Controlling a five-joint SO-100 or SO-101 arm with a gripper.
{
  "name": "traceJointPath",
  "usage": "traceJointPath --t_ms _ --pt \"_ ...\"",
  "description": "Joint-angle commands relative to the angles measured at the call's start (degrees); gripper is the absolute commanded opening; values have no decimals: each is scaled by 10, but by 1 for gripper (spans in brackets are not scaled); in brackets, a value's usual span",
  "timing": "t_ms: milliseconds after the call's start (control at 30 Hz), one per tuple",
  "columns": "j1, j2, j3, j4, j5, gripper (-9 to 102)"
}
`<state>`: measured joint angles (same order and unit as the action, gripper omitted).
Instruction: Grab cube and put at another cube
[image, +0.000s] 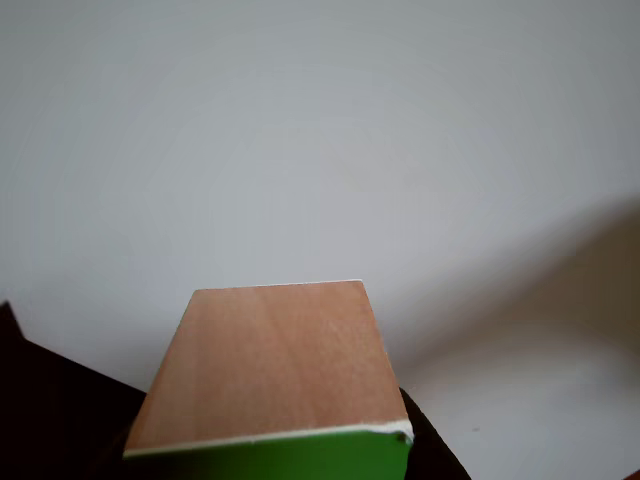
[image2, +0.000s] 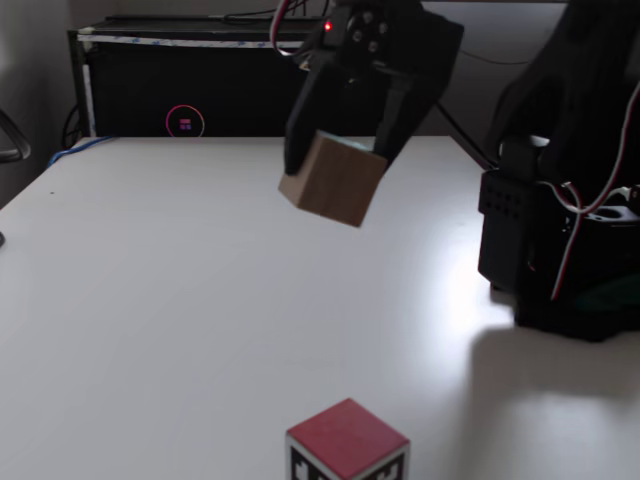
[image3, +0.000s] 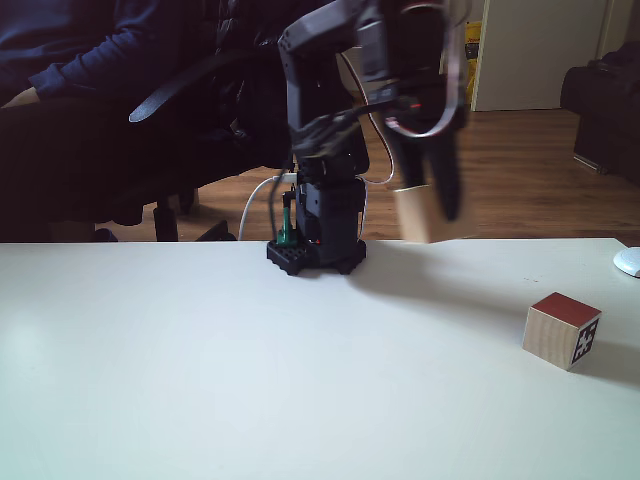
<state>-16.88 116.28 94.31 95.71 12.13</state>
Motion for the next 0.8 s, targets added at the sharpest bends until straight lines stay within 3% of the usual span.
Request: traceJointPath --t_ms 0,267,767 --pt "-46 -23 -66 13 27 13" --pt "-148 -134 -141 26 45 13" --pt "-234 -308 -285 33 58 13"
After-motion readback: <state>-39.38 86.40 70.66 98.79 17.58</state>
